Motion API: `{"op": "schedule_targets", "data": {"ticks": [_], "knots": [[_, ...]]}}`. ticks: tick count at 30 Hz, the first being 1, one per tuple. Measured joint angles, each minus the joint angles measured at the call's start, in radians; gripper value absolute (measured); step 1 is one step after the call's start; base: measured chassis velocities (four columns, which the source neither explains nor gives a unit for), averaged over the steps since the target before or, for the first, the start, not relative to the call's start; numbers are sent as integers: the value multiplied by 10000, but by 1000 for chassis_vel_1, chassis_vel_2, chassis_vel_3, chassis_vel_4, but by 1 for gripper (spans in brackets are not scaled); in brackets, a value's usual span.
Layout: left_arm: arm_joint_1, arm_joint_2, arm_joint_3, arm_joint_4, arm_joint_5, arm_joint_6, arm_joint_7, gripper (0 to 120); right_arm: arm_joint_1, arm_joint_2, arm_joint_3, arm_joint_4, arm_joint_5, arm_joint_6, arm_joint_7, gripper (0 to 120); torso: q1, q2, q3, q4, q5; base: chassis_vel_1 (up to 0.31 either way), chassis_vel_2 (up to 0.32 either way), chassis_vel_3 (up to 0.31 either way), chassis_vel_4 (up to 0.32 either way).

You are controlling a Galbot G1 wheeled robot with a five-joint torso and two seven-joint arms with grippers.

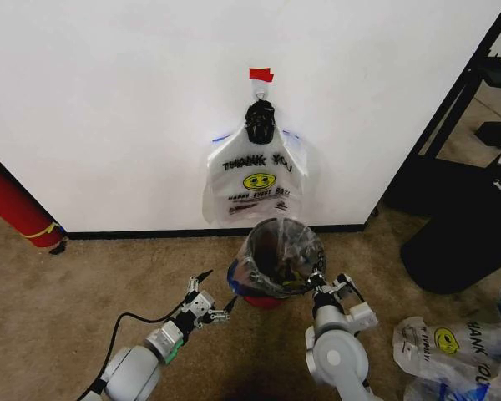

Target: Pick up the garbage bag from the wall and place it over the trash bin.

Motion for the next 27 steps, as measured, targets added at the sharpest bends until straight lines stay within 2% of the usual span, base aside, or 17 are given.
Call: {"op": "schedule_targets", "data": {"ticks": [3, 7, 12, 13, 18, 19, 27], "knots": [[0, -81, 69, 81, 14, -2, -99, 100, 176, 0, -29, -320, -500, -458, 162, 0, 0, 0, 0, 1, 0, 0, 0, 0, 0], [6, -100, 91, 104, 14, -9, -145, 100, 254, -35, -103, -749, -1400, -382, -217, 1, 0, 0, 0, -1, 0, 0, 0, 0, 0], [16, -88, 93, 104, 11, -38, -206, 100, 250, -116, -203, -914, -1724, -503, -476, 22, 0, 0, 0, -2, -1, 0, 0, 0, 0], [16, -88, 93, 104, 11, -38, -206, 100, 250, -116, -203, -914, -1724, -503, -476, 22, 0, 0, 0, -2, -1, 0, 0, 0, 0], [61, -87, 97, 11, 16, -61, -228, 100, 9, -223, -208, -584, -1538, -893, -444, 42, 0, 0, 0, 3, 3, 0, 0, 0, 0], [61, -87, 97, 11, 16, -61, -228, 100, 9, -223, -208, -584, -1538, -893, -444, 42, 0, 0, 0, 3, 3, 0, 0, 0, 0], [208, -106, 45, -55, 82, -224, -285, 100, -903, -733, -41, 919, -1332, -1619, 243, 74, 0, 0, 0, 1, 1, 0, 0, 0, 0]]}}
